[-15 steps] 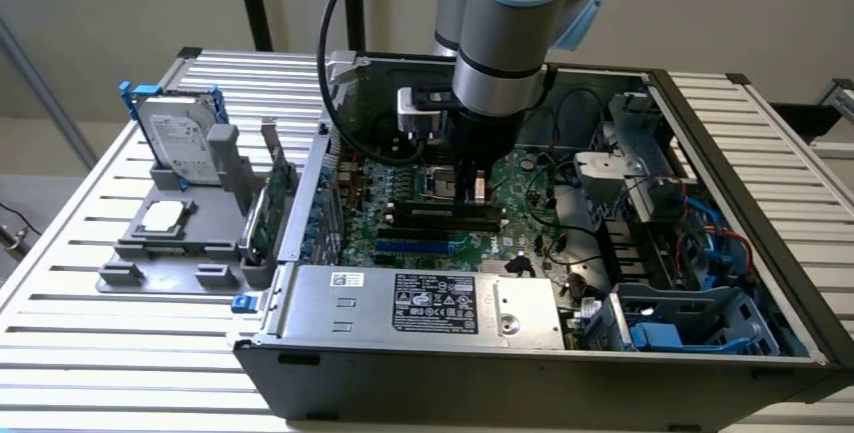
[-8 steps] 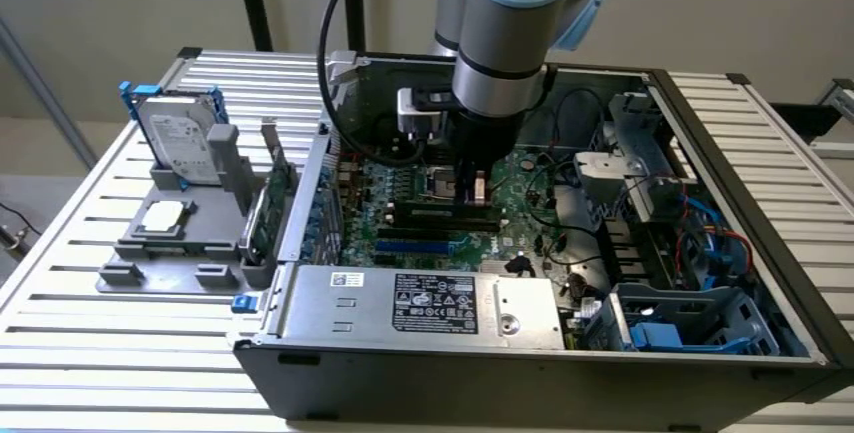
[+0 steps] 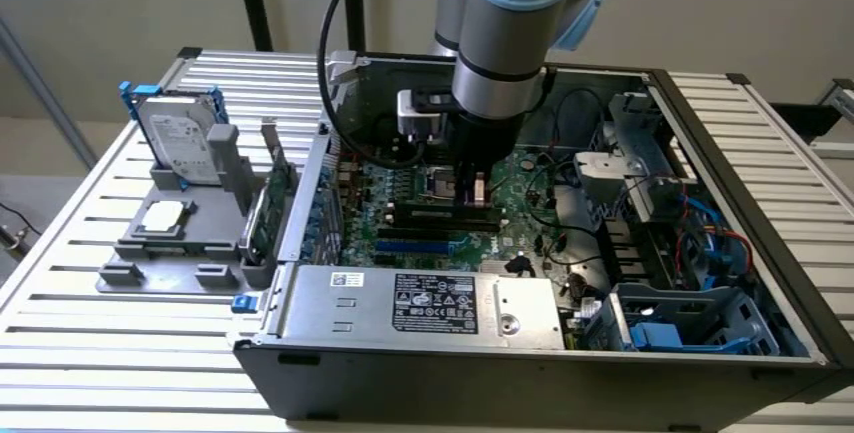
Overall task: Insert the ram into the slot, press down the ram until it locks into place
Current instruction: 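Insert the ram into the slot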
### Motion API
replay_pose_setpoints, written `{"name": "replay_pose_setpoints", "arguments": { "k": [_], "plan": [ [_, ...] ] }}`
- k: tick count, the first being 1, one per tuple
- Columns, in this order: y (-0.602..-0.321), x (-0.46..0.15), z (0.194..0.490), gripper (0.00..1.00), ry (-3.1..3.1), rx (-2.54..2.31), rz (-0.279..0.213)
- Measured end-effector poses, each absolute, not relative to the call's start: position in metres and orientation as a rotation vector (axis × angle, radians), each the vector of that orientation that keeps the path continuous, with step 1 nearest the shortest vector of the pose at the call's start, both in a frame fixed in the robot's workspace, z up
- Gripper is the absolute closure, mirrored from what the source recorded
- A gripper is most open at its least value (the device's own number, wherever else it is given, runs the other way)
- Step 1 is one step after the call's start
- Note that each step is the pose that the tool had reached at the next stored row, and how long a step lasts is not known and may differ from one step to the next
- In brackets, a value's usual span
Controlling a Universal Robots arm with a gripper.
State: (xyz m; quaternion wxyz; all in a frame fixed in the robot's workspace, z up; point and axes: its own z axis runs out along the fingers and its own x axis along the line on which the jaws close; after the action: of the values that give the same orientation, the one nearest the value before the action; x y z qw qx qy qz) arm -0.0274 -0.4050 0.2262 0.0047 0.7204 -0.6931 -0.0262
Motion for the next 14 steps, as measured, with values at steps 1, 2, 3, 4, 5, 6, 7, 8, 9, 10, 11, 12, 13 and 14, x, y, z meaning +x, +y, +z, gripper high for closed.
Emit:
{"name": "replay_pose_setpoints", "arguments": {
  "k": [1, 2, 3, 4, 5, 6, 7, 8, 9, 10, 11, 12, 13, 14],
  "plan": [
    [-0.405, -0.0274, 0.226, 0.87, -2.171, 2.256, -0.082],
    [-0.405, -0.0274, 0.2258, 0.87, -2.171, 2.256, -0.082],
    [-0.4049, -0.0274, 0.2256, 0.87, -2.171, 2.256, -0.083],
    [-0.4048, -0.0273, 0.2255, 0.87, -2.171, 2.256, -0.083],
    [-0.4047, -0.0273, 0.2254, 0.87, -2.171, 2.256, -0.083],
    [-0.4046, -0.0273, 0.2253, 0.87, -2.171, 2.257, -0.083],
    [-0.4045, -0.0272, 0.2251, 0.87, -2.171, 2.257, -0.083],
    [-0.4043, -0.0273, 0.2251, 0.87, -2.171, 2.256, -0.083],
    [-0.4043, -0.0274, 0.225, 0.87, -2.171, 2.256, -0.083],
    [-0.4041, -0.0273, 0.2249, 0.87, -2.171, 2.256, -0.083],
    [-0.4041, -0.0273, 0.2247, 0.87, -2.171, 2.256, -0.083],
    [-0.4041, -0.0273, 0.2244, 0.87, -2.171, 2.256, -0.083],
    [-0.4041, -0.0273, 0.224, 0.87, -2.171, 2.256, -0.083],
    [-0.404, -0.0273, 0.2236, 0.87, -2.171, 2.256, -0.083]
  ]
}}
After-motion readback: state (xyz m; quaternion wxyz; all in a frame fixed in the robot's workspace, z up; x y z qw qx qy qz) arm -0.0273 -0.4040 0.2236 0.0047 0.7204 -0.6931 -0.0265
